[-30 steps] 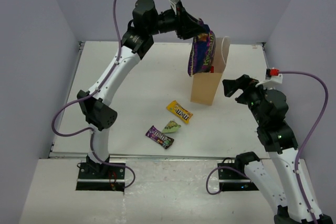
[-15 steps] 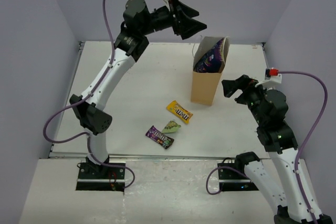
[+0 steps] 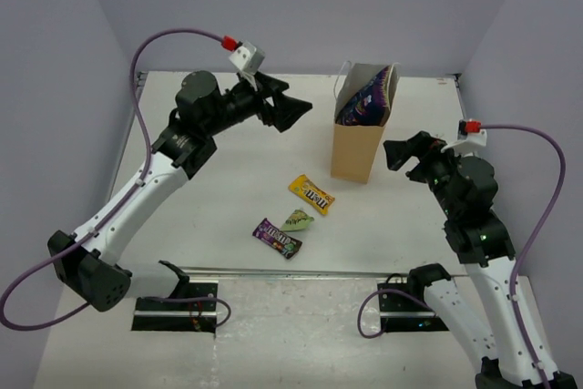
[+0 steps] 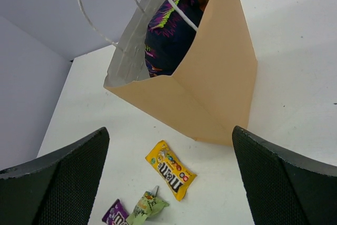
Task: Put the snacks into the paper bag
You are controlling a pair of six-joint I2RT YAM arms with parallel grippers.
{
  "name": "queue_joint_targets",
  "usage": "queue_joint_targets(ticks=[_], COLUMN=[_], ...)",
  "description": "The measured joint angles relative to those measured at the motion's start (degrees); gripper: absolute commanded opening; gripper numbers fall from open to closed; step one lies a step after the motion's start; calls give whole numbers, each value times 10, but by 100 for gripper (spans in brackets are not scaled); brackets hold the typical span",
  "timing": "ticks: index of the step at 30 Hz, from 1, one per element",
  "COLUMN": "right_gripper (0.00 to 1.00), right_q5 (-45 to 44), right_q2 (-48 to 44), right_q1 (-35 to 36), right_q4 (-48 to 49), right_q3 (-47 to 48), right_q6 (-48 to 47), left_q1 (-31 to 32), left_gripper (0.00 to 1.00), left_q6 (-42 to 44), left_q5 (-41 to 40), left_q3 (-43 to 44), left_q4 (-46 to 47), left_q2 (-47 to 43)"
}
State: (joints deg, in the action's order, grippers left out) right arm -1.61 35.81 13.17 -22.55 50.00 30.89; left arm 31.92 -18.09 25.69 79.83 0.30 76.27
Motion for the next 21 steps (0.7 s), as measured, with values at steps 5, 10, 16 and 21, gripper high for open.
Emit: queue_joint_targets(ticks=[5,10,16,21], right_gripper=[99,99,99,99], right_q5=[2,8,33,62], right_q2=[-5,-6,-3,17], right_q1=[0,0,0,0], right_q4=[3,3,11,12], right_q3=[-11,-15,-31,-45], right_q6=[4,10,12,11], left_q1=[0,0,0,0], left_gripper=[94,94,93,100], left_q6=[6,-7,-23,-28], left_q5=[-66,-119,-147,-151], left_q3=[-115,-215,-308,-381], left_q4=[-10,-33,-43,-43], left_q2=[-20,-20,-33,-94])
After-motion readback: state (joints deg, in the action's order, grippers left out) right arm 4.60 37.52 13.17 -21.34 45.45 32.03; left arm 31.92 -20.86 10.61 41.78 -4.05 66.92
